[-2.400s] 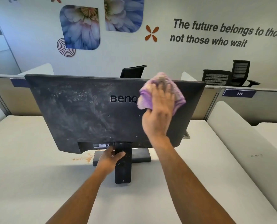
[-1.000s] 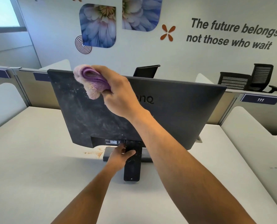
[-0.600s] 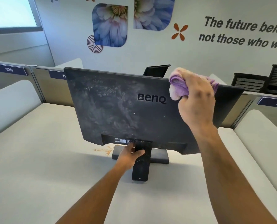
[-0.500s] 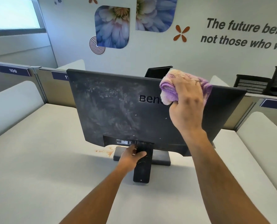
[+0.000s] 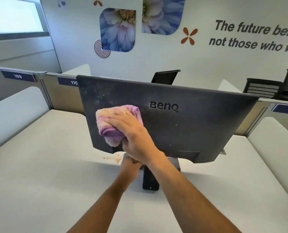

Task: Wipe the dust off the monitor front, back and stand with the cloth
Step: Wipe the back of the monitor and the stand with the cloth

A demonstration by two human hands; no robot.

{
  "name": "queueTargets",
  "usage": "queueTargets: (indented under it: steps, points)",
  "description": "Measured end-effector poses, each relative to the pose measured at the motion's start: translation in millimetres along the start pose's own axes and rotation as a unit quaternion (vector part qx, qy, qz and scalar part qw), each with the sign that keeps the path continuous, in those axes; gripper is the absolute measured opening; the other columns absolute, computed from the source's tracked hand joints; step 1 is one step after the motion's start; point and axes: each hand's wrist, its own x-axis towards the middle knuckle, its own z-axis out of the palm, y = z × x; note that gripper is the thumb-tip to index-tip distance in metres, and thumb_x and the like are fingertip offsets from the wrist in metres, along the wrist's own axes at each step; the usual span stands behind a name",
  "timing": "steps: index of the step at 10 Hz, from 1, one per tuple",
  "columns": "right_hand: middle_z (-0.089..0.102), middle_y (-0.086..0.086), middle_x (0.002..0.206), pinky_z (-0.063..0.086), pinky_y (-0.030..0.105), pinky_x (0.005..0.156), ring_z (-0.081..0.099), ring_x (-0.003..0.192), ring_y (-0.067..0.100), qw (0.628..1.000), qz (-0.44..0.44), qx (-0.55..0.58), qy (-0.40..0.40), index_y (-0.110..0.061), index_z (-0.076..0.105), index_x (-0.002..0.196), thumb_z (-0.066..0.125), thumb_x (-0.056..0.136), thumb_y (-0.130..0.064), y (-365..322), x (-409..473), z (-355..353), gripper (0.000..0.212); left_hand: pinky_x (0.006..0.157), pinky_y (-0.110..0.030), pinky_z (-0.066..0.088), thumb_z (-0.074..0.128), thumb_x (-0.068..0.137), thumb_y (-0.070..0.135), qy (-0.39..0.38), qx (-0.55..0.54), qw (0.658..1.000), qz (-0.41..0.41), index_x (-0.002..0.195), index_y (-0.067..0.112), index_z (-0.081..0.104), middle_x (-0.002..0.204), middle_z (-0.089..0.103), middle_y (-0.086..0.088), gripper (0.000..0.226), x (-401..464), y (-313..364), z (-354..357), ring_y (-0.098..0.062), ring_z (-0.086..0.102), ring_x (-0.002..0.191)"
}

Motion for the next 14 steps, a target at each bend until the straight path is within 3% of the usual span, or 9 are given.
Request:
queueTargets:
  steps: [2, 4, 6, 7, 9, 10, 11, 12, 14]
  points:
    - [0.053, 0.009, 0.140, 0.041, 0.049, 0.108, 0.044, 0.136, 0.023, 0.980, 0.094, 0.015, 0.172, -0.005, 0.056, 0.133, 0.061, 0.092, -0.008, -1, -63, 15, 0.042, 0.083, -0.031, 0.057, 0.049, 0.100, 0.039, -0.017, -0.163, 0.986, 0.038, 0.110, 0.021, 0.068, 0.106, 0.073, -0.003, 0.028, -39, 18, -32, -0.021, 0.069, 0.101]
    - [0.055, 0.005, 0.140, 0.042, 0.050, 0.107, 0.045, 0.135, 0.021, 0.972, 0.163, -0.035, 0.165, -0.011, 0.057, 0.133, 0.060, 0.095, -0.025, -13, -118, 40, 0.041, 0.089, -0.041, 0.054, 0.037, 0.094, 0.059, -0.111, -0.323, 0.940, 0.014, 0.132, 0.017, 0.056, 0.125, 0.065, -0.011, 0.060, -70, 46, -37, -0.031, 0.063, 0.115]
    - [0.038, -0.009, 0.152, 0.034, 0.050, 0.114, 0.031, 0.144, 0.016, 0.986, 0.150, 0.027, 0.071, -0.015, 0.047, 0.142, 0.062, 0.084, -0.007, -23, -135, 43, 0.060, 0.079, -0.035, 0.059, 0.065, 0.084, 0.046, -0.035, -0.170, 0.985, 0.010, 0.121, 0.022, 0.059, 0.109, 0.070, -0.003, 0.045, -80, 58, -37, -0.023, 0.069, 0.100]
    - [0.043, -0.003, 0.151, 0.037, 0.046, 0.113, 0.037, 0.142, 0.021, 0.983, 0.145, 0.037, 0.102, -0.014, 0.051, 0.139, 0.063, 0.085, -0.013, -21, -148, 42, 0.055, 0.072, -0.028, 0.058, 0.063, 0.088, 0.036, -0.037, -0.142, 0.989, 0.023, 0.119, 0.025, 0.060, 0.105, 0.070, 0.001, 0.033, -81, 55, -40, -0.021, 0.069, 0.098]
    - [0.059, -0.008, 0.133, 0.043, 0.022, 0.104, 0.051, 0.127, 0.008, 0.898, 0.346, 0.098, 0.252, -0.028, 0.060, 0.122, 0.068, 0.079, -0.005, -11, -180, 45, 0.049, 0.067, -0.022, 0.058, 0.059, 0.094, 0.023, 0.032, -0.016, 0.987, 0.155, 0.118, 0.028, 0.056, 0.104, 0.065, 0.014, 0.025, -77, 70, -51, -0.015, 0.067, 0.098]
    - [0.061, -0.013, 0.123, 0.044, 0.023, 0.101, 0.055, 0.120, 0.009, 0.773, 0.548, 0.146, 0.284, -0.034, 0.058, 0.115, 0.067, 0.090, -0.017, 10, -182, 46, 0.031, 0.072, -0.015, 0.054, 0.061, 0.092, 0.028, 0.083, 0.019, 0.954, 0.288, 0.124, 0.027, 0.054, 0.109, 0.062, 0.027, 0.032, -72, 88, -50, -0.005, 0.063, 0.104]
    - [0.057, -0.005, 0.132, 0.040, 0.026, 0.104, 0.051, 0.127, 0.016, 0.737, 0.618, 0.155, 0.225, -0.024, 0.056, 0.127, 0.067, 0.091, -0.029, 28, -179, 48, 0.038, 0.084, -0.017, 0.053, 0.064, 0.091, 0.026, 0.116, 0.084, 0.911, 0.386, 0.132, 0.019, 0.053, 0.124, 0.060, 0.017, 0.043, -68, 99, -39, -0.007, 0.060, 0.114]
    - [0.059, -0.004, 0.132, 0.045, 0.034, 0.104, 0.054, 0.123, 0.017, 0.714, 0.648, 0.193, 0.180, -0.017, 0.055, 0.133, 0.068, 0.088, -0.043, 50, -165, 53, 0.053, 0.096, -0.033, 0.053, 0.072, 0.087, 0.005, 0.190, 0.186, 0.819, 0.508, 0.134, 0.010, 0.053, 0.133, 0.058, -0.007, 0.051, -51, 112, -21, -0.019, 0.055, 0.124]
    - [0.067, -0.014, 0.074, 0.042, 0.018, 0.065, 0.062, 0.074, 0.005, 0.728, 0.636, 0.200, 0.162, -0.026, 0.063, 0.080, 0.070, 0.086, -0.038, 76, -152, 56, 0.015, 0.103, -0.051, 0.043, 0.066, 0.091, 0.003, 0.243, 0.282, 0.695, 0.615, 0.133, 0.015, 0.053, 0.133, 0.059, -0.015, 0.045, -15, 127, 4, -0.032, 0.051, 0.129]
